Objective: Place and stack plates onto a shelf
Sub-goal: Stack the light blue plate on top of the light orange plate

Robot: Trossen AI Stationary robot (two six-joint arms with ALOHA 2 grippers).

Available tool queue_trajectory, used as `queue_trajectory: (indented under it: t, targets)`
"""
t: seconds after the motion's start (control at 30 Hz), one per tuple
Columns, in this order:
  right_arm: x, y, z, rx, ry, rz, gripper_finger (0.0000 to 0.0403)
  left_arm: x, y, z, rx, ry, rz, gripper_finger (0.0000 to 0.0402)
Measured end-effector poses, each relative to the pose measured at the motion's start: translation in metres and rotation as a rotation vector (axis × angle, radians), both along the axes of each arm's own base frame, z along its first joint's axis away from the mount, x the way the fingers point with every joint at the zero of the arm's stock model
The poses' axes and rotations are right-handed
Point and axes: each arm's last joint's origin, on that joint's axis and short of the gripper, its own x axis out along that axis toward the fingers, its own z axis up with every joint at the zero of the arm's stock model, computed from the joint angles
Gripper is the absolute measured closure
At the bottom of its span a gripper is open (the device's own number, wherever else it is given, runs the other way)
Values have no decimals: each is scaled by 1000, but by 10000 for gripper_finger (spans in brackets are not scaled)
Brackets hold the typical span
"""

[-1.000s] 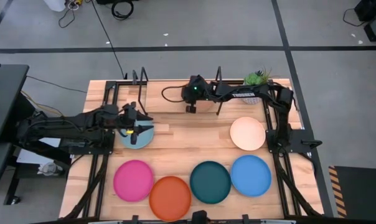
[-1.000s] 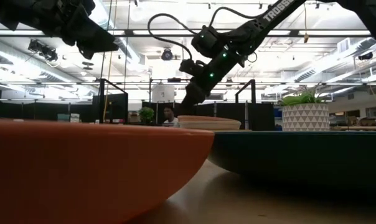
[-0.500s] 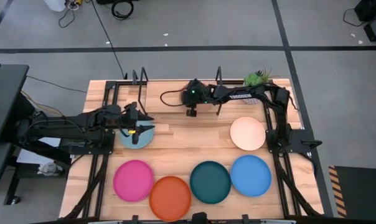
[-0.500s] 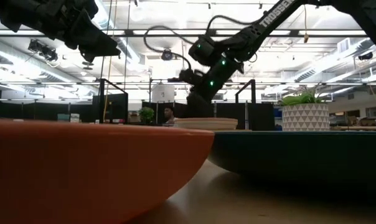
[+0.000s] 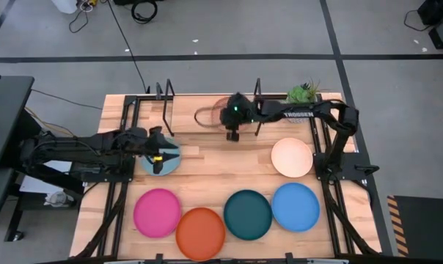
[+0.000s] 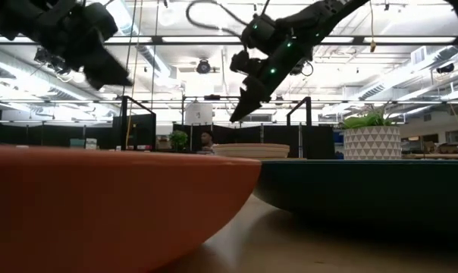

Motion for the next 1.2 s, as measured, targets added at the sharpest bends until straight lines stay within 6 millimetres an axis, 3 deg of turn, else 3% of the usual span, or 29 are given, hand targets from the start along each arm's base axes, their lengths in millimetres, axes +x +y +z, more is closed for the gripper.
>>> queue_trajectory:
  t: [0.3,0.57,1.0,1.2]
  targets:
    - [-5,71,-21,-134,-133,152,316,-1,-29,-7,-100,67,-62,228]
    - [-13,110,-42,-217,-117,318,316,13,-44,-39,-145,308,31,228]
    - [-29,145,-64,-341,-225,326,317,30,-49,-91,-103,645,105,228]
    - [-30,151,-65,-335,-227,336,317,47,-57,-76,-75,655,54,228]
